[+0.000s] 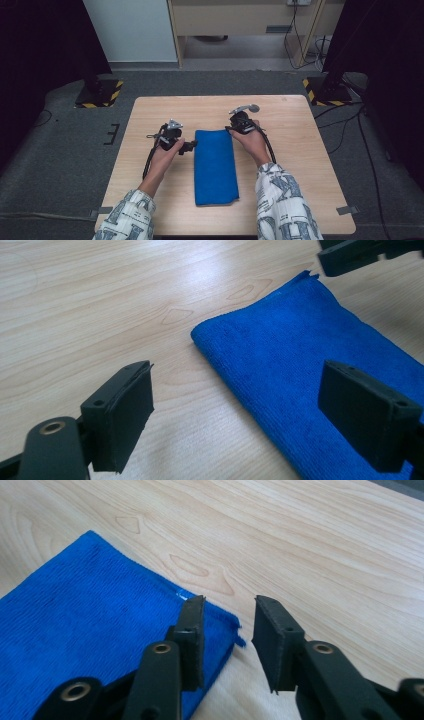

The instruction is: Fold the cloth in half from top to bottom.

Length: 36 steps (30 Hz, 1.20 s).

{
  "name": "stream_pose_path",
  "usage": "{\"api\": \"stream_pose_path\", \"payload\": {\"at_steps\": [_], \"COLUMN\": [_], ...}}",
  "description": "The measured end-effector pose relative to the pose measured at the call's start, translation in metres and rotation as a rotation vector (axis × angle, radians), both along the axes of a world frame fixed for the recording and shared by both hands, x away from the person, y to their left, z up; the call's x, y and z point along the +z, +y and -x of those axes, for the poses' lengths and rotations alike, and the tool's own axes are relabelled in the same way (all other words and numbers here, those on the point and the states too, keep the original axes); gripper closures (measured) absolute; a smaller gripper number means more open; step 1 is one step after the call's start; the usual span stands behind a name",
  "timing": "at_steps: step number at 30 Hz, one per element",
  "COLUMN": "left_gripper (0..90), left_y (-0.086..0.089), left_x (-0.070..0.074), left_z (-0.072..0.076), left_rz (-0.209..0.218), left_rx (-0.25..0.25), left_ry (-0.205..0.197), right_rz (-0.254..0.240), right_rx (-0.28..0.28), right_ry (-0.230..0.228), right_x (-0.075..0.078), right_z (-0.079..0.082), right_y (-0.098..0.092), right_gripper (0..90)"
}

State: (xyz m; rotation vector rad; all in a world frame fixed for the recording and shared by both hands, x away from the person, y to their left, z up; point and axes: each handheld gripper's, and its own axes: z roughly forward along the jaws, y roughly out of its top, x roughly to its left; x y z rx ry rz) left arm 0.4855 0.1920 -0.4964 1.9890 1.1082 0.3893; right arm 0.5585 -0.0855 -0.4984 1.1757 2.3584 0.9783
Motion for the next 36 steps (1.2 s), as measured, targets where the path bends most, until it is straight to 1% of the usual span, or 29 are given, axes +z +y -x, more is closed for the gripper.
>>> {"api": "stream_pose_path", "payload": {"at_steps": [2,3,4,5,7,9,11,13,16,17,19,23,24,26,29,32,33,34,36], "left_gripper": [14.1,14.1,14.1,14.1,14.1,14.1,14.1,14.1,14.1,14.1,14.1,14.1,14.1,14.1,15.5,15.7,15.8,16.2,16.3], "left_y": [0.004,0.006,0.007,0.010,0.013,0.017,0.021,0.023,0.026,0.027,0.027,0.025,0.024,0.024,0.023,0.023,0.022,0.021,0.018], "left_x": [0.001,0.001,0.001,-0.001,-0.003,-0.005,-0.007,-0.009,-0.011,-0.011,-0.012,-0.014,-0.014,-0.014,-0.015,-0.015,-0.015,-0.015,-0.015], "left_z": [0.002,0.002,0.003,0.004,0.006,0.006,0.007,0.006,0.006,0.006,0.006,0.005,0.005,0.005,0.004,0.004,0.004,0.003,0.002], "left_rz": [0.000,0.000,0.004,0.013,0.012,0.012,0.017,0.017,0.021,0.022,0.030,0.026,0.029,0.026,0.024,0.024,0.023,0.018,0.014], "left_rx": [0.002,0.003,0.005,0.012,0.017,0.021,0.030,0.037,0.041,0.040,0.043,0.040,0.039,0.038,0.034,0.034,0.038,0.036,0.027], "left_ry": [-0.003,-0.002,-0.002,0.004,0.016,0.018,0.020,0.023,0.029,0.029,0.029,0.033,0.033,0.032,0.033,0.030,0.025,0.024,0.027], "right_rz": [0.000,-0.001,-0.015,-0.026,-0.022,-0.012,-0.020,-0.037,-0.043,-0.049,-0.031,-0.016,-0.009,-0.019,-0.017,-0.015,-0.008,-0.012,-0.010], "right_rx": [0.002,0.004,0.003,-0.001,-0.005,-0.009,-0.015,-0.008,0.011,0.010,0.006,0.015,0.019,0.018,0.024,0.022,0.022,0.013,0.018], "right_ry": [-0.001,-0.003,-0.001,0.004,0.011,0.016,0.014,0.033,0.041,0.045,0.053,0.063,0.060,0.058,0.058,0.056,0.046,0.049,0.049], "right_x": [-0.002,-0.004,-0.005,-0.006,-0.010,-0.013,-0.016,-0.017,-0.019,-0.019,-0.021,-0.023,-0.023,-0.023,-0.024,-0.025,-0.024,-0.024,-0.023], "right_z": [-0.004,-0.006,-0.008,-0.009,-0.010,-0.011,-0.013,-0.013,-0.013,-0.013,-0.013,-0.013,-0.013,-0.013,-0.012,-0.009,-0.008,-0.007,-0.005], "right_y": [0.002,0.003,0.003,0.004,0.004,0.004,0.003,0.004,0.005,0.006,0.006,0.006,0.006,0.005,0.004,0.005,0.004,0.004,0.002], "right_gripper": [66.2,64.2,62.5,60.4,57.7,57.4,57.5,57.3,57.3,58.2,60.0,65.9,68.9,77.1,84.8,87.2,87.3,87.4,87.4]}}
